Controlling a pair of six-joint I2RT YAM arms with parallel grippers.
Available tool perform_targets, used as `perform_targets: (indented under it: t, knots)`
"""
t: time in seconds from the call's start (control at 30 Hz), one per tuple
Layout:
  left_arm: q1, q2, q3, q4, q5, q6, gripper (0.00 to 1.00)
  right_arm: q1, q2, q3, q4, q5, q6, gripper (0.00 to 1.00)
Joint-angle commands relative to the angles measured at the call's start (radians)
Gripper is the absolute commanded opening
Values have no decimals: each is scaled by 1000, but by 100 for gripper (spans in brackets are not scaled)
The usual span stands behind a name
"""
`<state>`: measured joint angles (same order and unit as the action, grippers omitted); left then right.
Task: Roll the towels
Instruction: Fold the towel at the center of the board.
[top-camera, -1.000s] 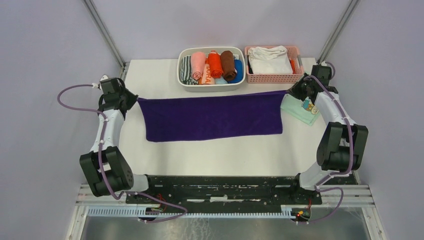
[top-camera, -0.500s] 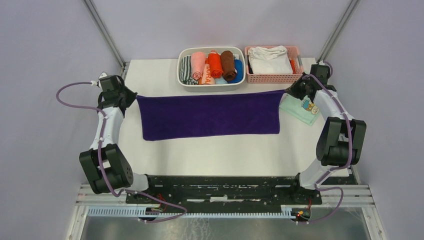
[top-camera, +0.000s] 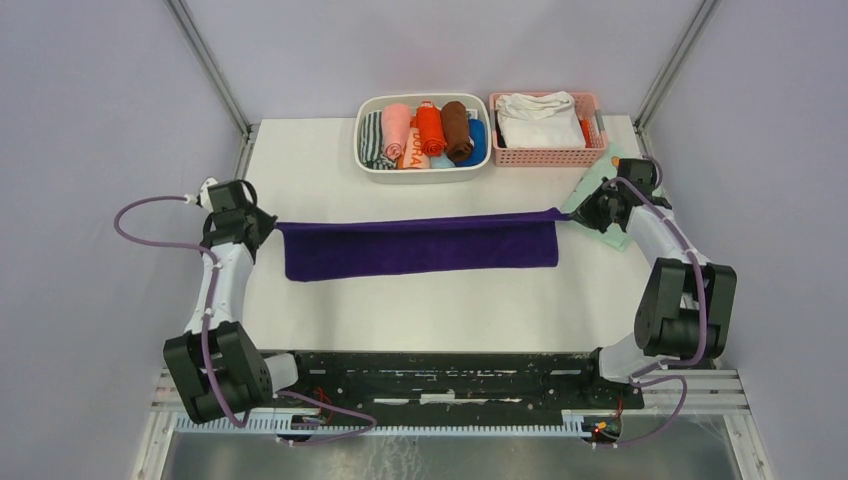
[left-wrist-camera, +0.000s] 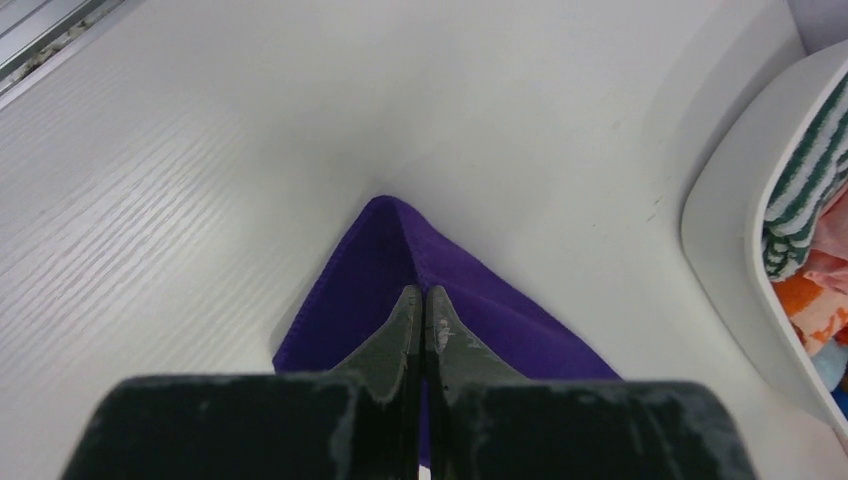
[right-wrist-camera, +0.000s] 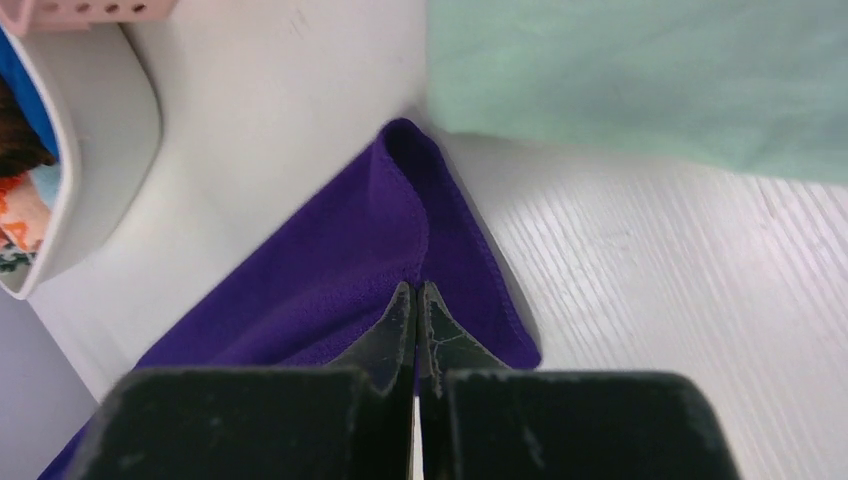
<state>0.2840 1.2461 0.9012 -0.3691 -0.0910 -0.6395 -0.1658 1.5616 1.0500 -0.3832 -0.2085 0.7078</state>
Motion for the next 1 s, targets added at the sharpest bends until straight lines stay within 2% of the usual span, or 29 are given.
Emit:
perform_targets:
  t: [0.0,0.37,0.57,0.8,0.97]
  knots:
    - [6,-63,-70,-15,-63,-32,3,-9,-115,-94,-30,74,-30,0]
    - [9,-66,-234,-1,-73,-122,4,-9,-76,-283,40,31,-20,0]
    - [17,-47,-220,-20,-88,-109,4,-9,-42,-277,35,18,-16,0]
    - [18,-42,-139,-49,-84,-70,4,-10,-104,-209,-41,-3,-20,1]
    - [18,-36,-178,-34,-87,-75,7,-10,-112,-227,-63,-22,-34,5]
